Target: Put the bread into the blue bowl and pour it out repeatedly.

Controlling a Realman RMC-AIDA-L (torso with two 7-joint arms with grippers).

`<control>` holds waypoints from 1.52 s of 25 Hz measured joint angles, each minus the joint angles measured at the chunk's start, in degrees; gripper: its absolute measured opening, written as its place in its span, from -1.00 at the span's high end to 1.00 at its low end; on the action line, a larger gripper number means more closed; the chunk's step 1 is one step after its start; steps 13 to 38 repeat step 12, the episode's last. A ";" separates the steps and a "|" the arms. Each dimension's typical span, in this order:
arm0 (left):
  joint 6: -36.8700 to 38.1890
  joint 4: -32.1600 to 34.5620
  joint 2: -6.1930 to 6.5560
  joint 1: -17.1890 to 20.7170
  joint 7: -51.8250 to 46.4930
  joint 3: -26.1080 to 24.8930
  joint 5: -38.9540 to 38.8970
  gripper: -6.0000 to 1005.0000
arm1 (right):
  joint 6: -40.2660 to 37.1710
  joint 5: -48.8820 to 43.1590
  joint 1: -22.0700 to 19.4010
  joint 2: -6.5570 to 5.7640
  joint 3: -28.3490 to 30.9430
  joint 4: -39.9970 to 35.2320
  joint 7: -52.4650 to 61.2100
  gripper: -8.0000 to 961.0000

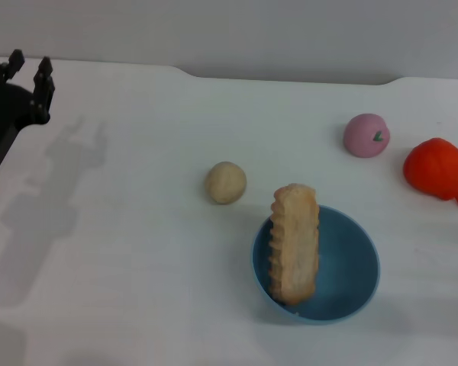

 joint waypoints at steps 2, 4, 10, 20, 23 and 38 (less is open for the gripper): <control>-0.06 1.31 0.02 0.03 2.12 -0.20 -0.37 0.28 | 0.14 0.00 0.00 0.02 0.60 0.06 -0.02 0.19; 0.23 2.33 0.12 0.05 2.41 -0.38 -0.42 0.28 | 0.24 0.00 -0.01 0.06 0.75 0.09 -0.02 0.19; -0.42 3.83 0.02 -0.10 2.53 0.03 -0.49 0.28 | 0.42 0.00 0.24 0.06 0.78 0.40 -0.05 0.19; -0.77 4.34 0.00 -0.30 2.54 0.09 -0.50 0.28 | 0.43 0.00 0.57 0.05 0.78 0.70 -0.06 0.19; -0.77 4.34 0.00 -0.30 2.54 0.09 -0.50 0.28 | 0.43 0.00 0.57 0.05 0.78 0.70 -0.06 0.19; -0.77 4.34 0.00 -0.30 2.54 0.09 -0.50 0.28 | 0.43 0.00 0.57 0.05 0.78 0.70 -0.06 0.19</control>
